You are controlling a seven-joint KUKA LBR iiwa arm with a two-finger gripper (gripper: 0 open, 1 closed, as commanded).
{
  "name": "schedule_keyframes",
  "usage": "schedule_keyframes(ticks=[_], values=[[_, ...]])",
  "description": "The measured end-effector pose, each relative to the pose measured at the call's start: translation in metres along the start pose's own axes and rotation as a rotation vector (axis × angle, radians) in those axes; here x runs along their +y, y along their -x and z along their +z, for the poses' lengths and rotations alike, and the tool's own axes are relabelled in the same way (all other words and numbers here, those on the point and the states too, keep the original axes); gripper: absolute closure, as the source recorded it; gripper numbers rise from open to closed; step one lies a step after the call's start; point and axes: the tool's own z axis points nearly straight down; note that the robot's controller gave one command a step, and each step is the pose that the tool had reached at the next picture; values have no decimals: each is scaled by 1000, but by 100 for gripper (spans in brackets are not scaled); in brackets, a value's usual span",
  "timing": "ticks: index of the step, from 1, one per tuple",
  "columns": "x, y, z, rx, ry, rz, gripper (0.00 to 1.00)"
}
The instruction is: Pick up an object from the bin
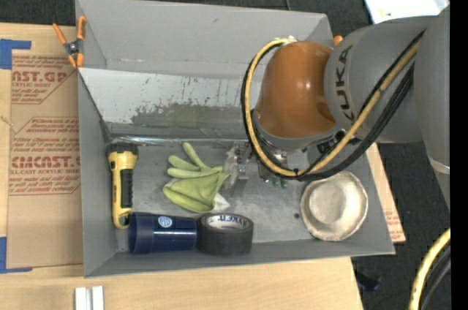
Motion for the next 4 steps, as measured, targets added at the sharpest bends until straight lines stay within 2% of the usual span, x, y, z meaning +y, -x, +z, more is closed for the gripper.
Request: schedule_keyframes(ticks=[1, 2, 3, 4], values=[[10, -10, -29, -1, 0, 25, 100], [14, -7, -7, -5, 0, -235, 100], [22, -10, -9, -5, 2, -5, 100], [27, -11, 8, -6, 1, 47, 100]])
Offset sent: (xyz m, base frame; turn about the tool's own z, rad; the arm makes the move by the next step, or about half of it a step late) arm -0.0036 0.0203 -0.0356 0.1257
